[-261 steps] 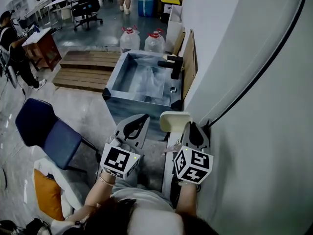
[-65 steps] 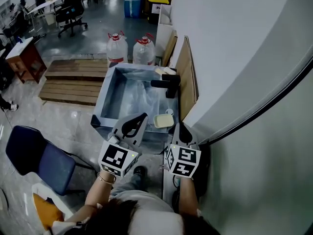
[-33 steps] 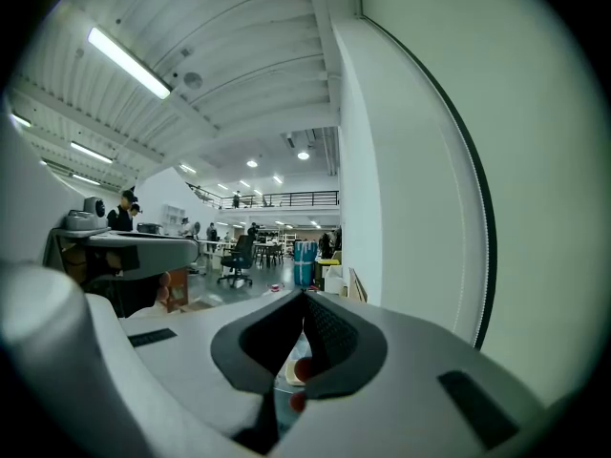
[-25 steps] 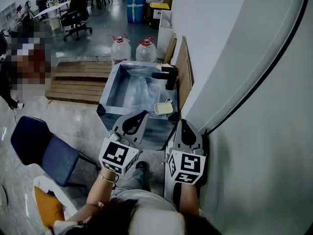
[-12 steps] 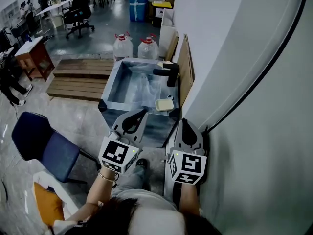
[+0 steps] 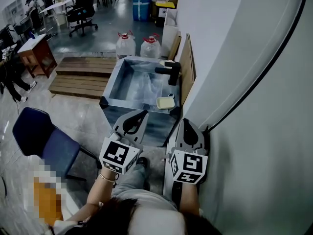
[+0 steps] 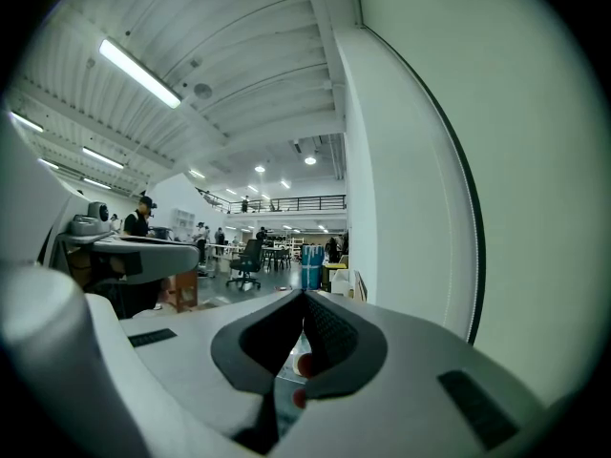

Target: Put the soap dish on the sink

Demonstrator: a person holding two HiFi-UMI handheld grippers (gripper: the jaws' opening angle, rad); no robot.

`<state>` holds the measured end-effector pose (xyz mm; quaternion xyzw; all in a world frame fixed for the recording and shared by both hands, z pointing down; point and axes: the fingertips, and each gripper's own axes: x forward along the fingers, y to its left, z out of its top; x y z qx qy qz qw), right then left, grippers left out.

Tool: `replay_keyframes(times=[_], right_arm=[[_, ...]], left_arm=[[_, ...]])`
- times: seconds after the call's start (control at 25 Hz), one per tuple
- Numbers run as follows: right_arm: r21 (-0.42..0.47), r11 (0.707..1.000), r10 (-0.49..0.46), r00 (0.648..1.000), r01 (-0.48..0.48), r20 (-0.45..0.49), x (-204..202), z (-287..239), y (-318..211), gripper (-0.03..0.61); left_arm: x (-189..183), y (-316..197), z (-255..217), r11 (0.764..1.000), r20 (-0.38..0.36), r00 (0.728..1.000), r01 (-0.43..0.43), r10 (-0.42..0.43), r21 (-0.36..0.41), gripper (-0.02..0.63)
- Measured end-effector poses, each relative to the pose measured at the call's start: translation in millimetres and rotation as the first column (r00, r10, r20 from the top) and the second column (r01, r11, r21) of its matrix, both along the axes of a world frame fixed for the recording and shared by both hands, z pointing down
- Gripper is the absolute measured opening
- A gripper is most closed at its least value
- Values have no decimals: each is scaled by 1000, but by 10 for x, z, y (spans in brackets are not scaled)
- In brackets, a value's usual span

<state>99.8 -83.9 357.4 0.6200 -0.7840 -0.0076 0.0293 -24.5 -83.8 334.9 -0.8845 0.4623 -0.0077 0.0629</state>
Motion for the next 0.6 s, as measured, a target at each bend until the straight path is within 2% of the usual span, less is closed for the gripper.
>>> replay_keyframes(times=[0.6], right_arm=[[23,1000,-20,999,21,-33,18,36,-79,25]], left_arm=[[19,-39,45,1000,3,1000,23,-23,-3,8]])
